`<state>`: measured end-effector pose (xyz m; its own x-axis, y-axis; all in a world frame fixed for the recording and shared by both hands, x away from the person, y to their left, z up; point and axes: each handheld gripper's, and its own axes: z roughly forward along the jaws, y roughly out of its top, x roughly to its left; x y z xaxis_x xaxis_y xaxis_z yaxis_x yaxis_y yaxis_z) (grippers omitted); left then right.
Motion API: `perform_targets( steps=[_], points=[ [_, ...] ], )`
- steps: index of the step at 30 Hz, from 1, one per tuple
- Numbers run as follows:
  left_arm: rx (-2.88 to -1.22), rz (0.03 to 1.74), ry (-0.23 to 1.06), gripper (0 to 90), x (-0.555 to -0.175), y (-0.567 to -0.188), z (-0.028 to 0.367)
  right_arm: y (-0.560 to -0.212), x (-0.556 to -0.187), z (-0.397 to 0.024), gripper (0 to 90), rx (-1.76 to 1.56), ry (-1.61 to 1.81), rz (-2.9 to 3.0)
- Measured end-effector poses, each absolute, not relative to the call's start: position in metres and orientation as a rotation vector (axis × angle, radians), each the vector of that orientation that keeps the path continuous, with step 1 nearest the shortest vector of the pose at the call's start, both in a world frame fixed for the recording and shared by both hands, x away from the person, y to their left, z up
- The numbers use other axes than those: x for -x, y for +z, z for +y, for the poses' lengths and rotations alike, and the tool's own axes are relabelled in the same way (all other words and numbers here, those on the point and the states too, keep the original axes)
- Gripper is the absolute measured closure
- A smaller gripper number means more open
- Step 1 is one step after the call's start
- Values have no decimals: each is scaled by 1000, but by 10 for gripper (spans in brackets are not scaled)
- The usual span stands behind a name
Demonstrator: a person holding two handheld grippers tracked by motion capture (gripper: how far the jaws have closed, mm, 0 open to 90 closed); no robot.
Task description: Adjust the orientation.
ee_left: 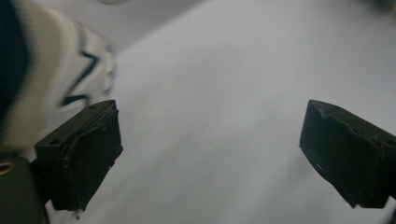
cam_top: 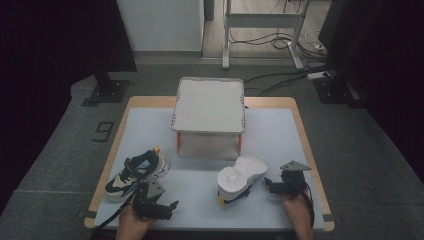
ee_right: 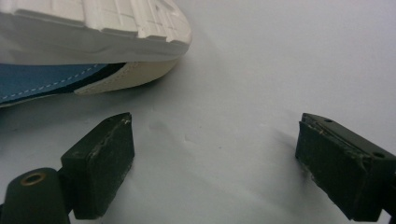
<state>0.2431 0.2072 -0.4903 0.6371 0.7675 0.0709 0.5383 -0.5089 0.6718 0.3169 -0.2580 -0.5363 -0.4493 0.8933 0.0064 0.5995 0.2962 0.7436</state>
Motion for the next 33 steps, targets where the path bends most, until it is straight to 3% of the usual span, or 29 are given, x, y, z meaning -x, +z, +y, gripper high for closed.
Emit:
perform_targets(
  steps=[4,10,13,16,33],
  points=[
    [-2171,1071,540,0,-234,-472,232,-536,-317,-258,109,-1333,967,2159],
    [-1988,1150,448,8,-232,-462,288,-536,-317,-258,109,-1333,967,2159],
    [-1921,1221,533,0,-230,-463,317,-536,-317,-258,109,-1333,967,2159],
    [-1905,1301,538,0,-228,-468,333,-536,-317,-258,109,-1333,967,2159],
    [-1878,1543,539,0,-244,-512,359,-536,-317,-258,109,-1333,967,2159]
  ],
)
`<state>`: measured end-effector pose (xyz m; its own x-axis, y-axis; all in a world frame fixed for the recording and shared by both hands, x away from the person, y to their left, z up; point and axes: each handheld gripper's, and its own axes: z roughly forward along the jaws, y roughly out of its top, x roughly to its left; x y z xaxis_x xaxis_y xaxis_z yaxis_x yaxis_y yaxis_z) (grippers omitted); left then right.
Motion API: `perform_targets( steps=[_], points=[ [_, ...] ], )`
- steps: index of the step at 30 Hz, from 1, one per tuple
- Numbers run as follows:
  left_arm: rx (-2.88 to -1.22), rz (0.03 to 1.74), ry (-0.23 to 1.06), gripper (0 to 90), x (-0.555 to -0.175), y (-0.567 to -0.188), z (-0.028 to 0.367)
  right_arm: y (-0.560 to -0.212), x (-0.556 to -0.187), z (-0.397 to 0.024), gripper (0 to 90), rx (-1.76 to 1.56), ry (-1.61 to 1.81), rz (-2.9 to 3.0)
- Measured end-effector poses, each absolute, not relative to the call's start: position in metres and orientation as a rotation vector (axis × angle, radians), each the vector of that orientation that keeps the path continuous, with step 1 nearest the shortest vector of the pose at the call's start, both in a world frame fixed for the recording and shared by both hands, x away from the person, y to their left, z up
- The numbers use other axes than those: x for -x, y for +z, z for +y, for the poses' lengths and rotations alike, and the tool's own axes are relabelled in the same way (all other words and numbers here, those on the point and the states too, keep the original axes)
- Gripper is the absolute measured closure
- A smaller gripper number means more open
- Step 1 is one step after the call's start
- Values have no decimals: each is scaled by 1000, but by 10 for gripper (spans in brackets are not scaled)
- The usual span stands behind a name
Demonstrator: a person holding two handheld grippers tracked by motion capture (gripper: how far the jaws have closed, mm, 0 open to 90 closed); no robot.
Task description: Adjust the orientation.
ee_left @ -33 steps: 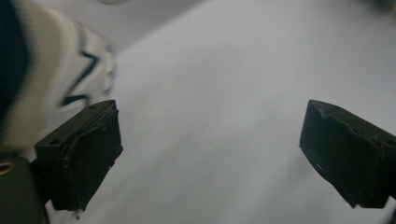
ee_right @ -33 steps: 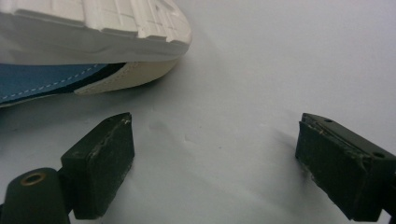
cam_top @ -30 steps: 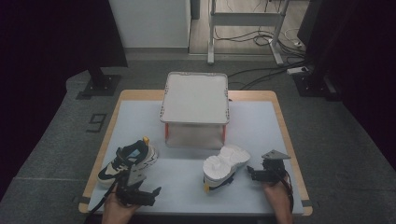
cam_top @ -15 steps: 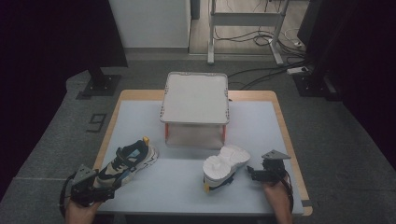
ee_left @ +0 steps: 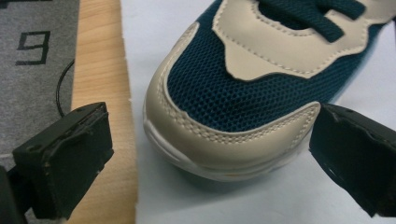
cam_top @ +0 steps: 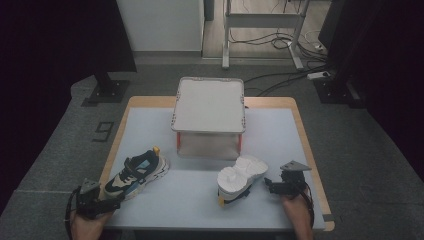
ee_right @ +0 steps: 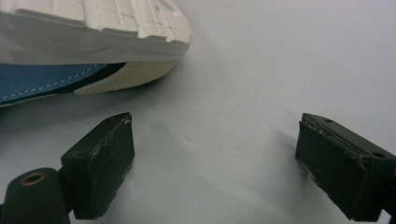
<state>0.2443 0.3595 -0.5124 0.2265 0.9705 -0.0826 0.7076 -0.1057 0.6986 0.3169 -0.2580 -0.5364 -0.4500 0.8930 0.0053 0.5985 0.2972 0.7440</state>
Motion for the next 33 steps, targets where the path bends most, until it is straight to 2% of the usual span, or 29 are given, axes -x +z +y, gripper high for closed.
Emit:
perform_targets(
  steps=[4,9,22,29,33],
  points=[
    [-1857,1581,623,0,-253,-512,368,-536,-317,-258,109,-1333,967,2159],
    [-1883,1605,665,0,-274,-509,377,-536,-317,-258,109,-1333,967,2159],
    [-1982,1589,637,0,-340,-502,375,-536,-317,-258,109,-1333,967,2159],
    [-1980,1598,599,0,-373,-502,376,-536,-317,-258,109,-1333,967,2159],
    [-1947,1609,552,0,-380,-504,380,-536,-317,-258,109,-1333,967,2159]
  ],
)
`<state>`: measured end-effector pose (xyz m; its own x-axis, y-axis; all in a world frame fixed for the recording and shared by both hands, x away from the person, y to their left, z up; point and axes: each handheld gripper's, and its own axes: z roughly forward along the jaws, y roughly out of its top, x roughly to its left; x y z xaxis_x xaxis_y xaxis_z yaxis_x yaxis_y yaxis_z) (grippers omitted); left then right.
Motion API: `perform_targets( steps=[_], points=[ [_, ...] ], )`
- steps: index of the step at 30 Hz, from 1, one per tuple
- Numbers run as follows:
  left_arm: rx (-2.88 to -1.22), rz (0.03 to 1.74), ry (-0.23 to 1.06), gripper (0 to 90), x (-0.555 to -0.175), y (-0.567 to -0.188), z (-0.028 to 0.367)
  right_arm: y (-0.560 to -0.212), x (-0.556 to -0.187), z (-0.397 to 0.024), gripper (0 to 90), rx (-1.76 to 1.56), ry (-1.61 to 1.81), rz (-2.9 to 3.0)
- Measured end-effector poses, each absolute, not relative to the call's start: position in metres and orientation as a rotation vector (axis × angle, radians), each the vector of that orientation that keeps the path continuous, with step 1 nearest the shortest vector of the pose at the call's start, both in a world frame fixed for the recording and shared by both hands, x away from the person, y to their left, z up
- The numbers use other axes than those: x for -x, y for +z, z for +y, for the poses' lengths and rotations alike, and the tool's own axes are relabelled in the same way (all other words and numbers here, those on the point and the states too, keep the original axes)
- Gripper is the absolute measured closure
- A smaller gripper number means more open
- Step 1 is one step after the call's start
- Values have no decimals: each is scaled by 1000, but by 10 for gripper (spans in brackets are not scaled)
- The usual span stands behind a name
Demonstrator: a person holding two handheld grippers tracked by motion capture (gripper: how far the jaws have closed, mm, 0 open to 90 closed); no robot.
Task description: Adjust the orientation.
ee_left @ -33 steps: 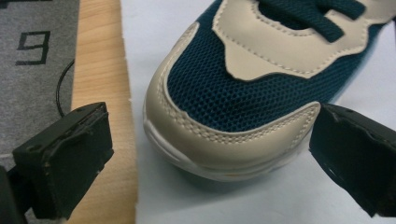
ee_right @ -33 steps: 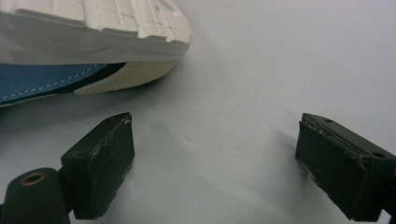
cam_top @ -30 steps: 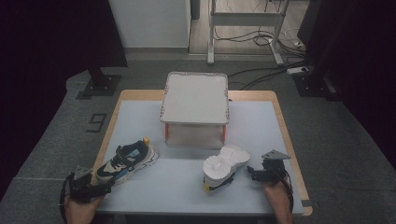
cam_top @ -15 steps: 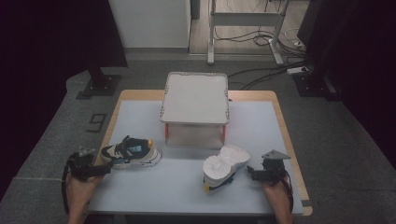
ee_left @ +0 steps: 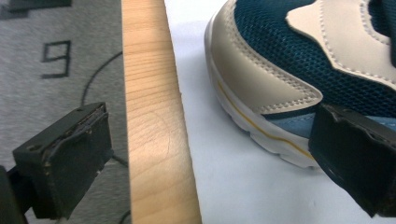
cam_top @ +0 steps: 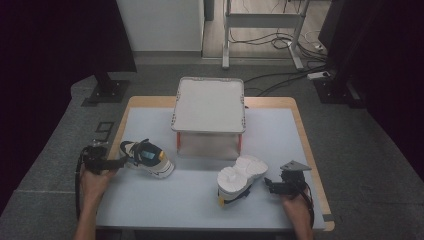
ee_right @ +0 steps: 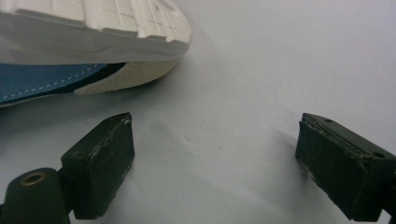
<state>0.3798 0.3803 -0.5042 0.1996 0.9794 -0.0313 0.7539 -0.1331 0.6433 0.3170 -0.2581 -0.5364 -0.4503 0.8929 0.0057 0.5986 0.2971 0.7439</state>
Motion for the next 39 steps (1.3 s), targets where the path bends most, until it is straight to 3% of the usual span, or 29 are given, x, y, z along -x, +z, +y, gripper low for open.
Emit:
perform_targets(
  steps=[3,8,17,23,29,32,39],
  points=[
    [-1926,1625,551,11,-374,-500,380,-536,-317,-258,109,-1333,967,2159],
    [-1925,1526,496,131,-357,-482,360,-536,-317,-258,109,-1333,968,2159],
    [-2033,1239,421,181,-325,-419,288,-536,-317,-258,109,-1332,967,2159],
    [-2137,1175,414,233,-338,-414,239,-536,-317,-258,110,-1332,967,2159],
    [-2166,1239,381,546,-363,-435,226,-536,-317,-258,111,-1329,967,2159],
    [-2147,1230,404,652,-358,-437,230,-536,-317,-258,112,-1329,969,2159],
    [-2191,1190,329,702,-337,-433,246,-536,-317,-258,112,-1326,967,2160]
  ],
)
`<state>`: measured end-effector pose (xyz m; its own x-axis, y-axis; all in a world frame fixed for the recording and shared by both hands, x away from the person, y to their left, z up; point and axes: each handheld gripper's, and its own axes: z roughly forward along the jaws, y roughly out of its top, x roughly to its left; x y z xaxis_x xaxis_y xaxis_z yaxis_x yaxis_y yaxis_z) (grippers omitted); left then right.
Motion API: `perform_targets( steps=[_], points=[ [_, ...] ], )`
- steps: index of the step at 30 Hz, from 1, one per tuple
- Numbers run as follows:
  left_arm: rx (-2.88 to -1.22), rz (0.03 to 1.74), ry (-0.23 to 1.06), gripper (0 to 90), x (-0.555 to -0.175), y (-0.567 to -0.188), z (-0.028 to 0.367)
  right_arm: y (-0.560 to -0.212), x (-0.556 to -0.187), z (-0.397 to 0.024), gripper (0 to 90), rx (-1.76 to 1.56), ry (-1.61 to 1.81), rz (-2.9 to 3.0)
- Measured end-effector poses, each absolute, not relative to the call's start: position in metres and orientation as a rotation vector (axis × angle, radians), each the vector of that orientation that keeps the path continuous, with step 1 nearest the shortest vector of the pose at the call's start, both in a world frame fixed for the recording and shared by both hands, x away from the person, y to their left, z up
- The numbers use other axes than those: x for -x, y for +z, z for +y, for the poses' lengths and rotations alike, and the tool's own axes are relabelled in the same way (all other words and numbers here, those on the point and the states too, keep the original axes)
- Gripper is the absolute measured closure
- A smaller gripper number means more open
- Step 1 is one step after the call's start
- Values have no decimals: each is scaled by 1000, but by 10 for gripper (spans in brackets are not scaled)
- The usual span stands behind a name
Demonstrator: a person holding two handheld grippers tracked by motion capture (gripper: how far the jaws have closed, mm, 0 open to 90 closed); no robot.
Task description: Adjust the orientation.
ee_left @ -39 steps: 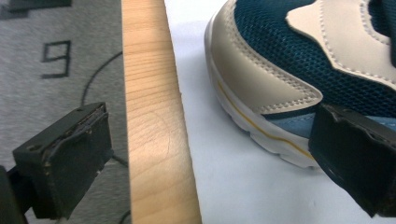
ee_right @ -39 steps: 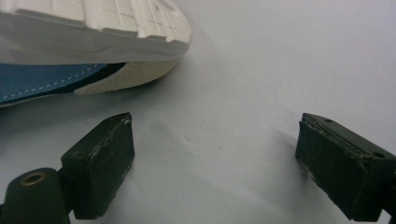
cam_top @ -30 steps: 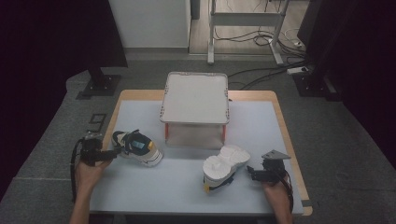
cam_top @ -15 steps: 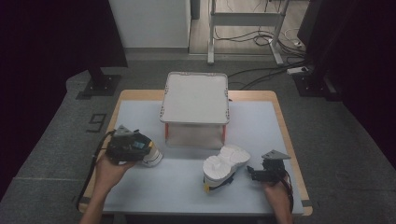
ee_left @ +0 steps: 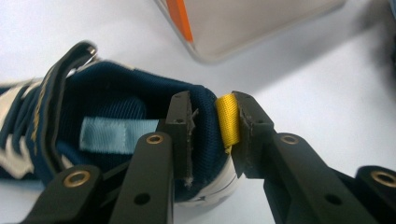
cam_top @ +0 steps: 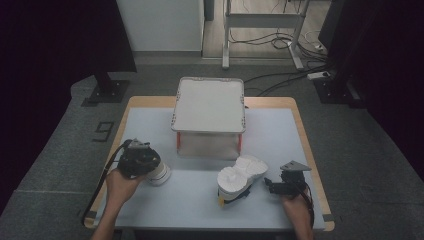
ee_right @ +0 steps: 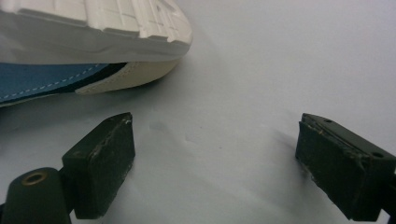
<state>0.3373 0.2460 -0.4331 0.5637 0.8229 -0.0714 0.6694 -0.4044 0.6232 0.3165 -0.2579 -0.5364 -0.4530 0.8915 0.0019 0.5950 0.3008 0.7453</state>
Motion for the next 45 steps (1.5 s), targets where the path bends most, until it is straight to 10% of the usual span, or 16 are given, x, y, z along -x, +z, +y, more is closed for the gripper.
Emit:
perform_targets(
  steps=[22,29,45],
  points=[
    [-2196,1292,432,572,-283,-434,292,-536,-316,-258,113,-1324,967,2159],
    [-2015,1468,496,6,-295,-446,273,-536,-316,-258,113,-1323,966,2159],
    [-2001,1529,513,75,-288,-463,303,-536,-316,-258,114,-1323,967,2160]
  ],
)
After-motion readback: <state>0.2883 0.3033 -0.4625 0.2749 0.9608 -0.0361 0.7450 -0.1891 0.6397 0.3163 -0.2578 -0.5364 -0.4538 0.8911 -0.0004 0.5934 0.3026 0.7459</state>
